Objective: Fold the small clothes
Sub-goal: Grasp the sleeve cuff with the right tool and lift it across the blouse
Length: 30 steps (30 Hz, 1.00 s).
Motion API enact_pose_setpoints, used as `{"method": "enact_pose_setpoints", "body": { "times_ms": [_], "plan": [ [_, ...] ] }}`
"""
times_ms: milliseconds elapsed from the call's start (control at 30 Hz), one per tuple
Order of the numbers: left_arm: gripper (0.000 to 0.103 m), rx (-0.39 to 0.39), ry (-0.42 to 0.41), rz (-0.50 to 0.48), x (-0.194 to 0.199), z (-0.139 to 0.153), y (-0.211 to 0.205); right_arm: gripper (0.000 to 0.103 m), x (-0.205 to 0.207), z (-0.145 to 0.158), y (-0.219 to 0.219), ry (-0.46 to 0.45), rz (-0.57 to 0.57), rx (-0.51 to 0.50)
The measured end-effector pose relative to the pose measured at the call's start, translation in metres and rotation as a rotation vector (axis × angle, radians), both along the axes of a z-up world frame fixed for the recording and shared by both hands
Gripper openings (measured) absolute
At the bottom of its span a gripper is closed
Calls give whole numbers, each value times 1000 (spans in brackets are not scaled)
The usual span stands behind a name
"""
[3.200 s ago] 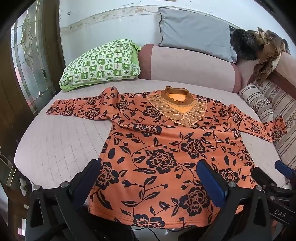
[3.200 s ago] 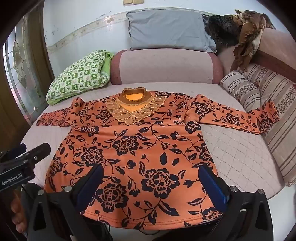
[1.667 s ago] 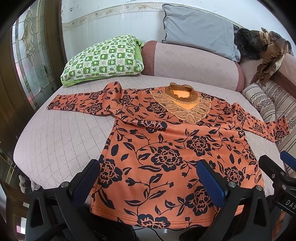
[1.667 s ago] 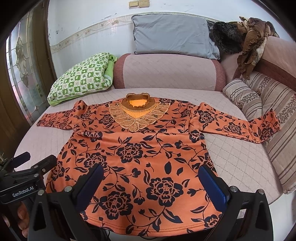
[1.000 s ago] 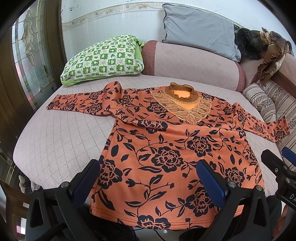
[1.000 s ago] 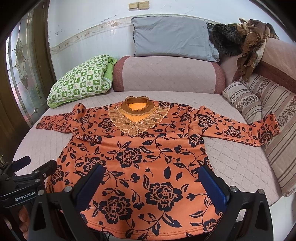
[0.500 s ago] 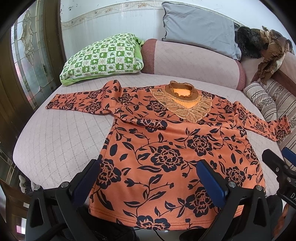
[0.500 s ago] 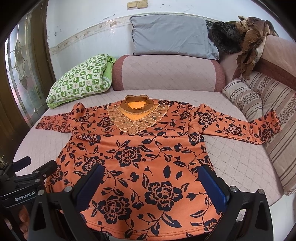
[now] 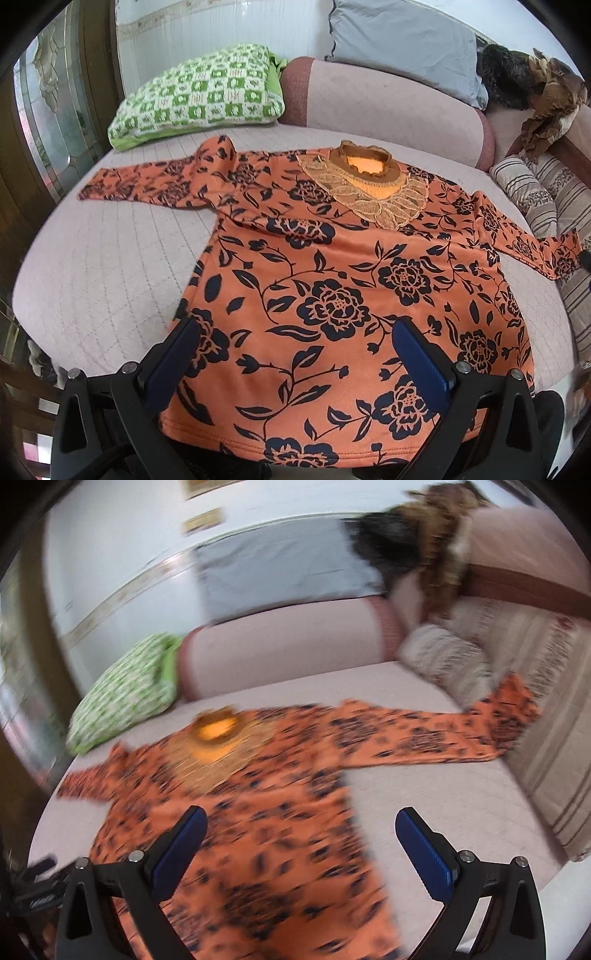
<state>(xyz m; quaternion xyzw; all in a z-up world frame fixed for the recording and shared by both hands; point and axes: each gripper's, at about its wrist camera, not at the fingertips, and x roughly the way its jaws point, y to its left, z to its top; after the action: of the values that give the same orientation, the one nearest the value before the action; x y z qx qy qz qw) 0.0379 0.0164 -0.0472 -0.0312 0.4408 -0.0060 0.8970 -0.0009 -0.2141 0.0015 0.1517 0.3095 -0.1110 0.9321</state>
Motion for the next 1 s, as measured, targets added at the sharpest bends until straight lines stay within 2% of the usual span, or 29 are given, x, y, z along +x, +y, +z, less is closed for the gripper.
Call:
{"method": "enact_pose_setpoints", "body": {
  "times_ms": [133, 233, 300, 400, 533, 567, 633, 667, 700, 767, 833, 1000],
  "plan": [
    [103, -90, 44, -3, 15, -15, 6, 103, 14, -8, -94, -1, -191, 11],
    [103, -115, 70, -7, 28, -27, 5, 100, 38, -20, -161, 79, -320, -77],
    [103, -129, 80, -22, 37, -33, 2, 88, 57, -28, -199, 146, -374, -132],
    [103, -128, 75, -38, 52, -39, -1, 81, 79, -38, -237, 203, -423, -152],
    [103, -123, 77, -63, 68, -46, -3, 79, 103, -50, -264, 268, -498, -165],
    [103, -117, 77, -69, 71, -47, -2, 74, 108, -51, -265, 276, -511, -183],
    [103, -101, 76, -79, 76, -52, 0, 43, 121, -49, -270, 296, -514, -198],
    [103, -96, 76, -81, 77, -54, 2, 9, 127, -50, -278, 316, -517, -161],
    [103, -94, 73, -81, 79, -56, 5, 9, 129, -49, -276, 314, -528, -138],
    [103, -93, 52, -75, 80, -57, 15, 8, 135, -38, -269, 290, -510, -155],
    [103, -104, 32, -59, 81, -59, 28, 8, 143, -7, -241, 231, -432, -204],
    [103, -187, 16, -2, 86, -66, 60, 8, 164, 85, -150, 29, -230, -203]
  ]
}}
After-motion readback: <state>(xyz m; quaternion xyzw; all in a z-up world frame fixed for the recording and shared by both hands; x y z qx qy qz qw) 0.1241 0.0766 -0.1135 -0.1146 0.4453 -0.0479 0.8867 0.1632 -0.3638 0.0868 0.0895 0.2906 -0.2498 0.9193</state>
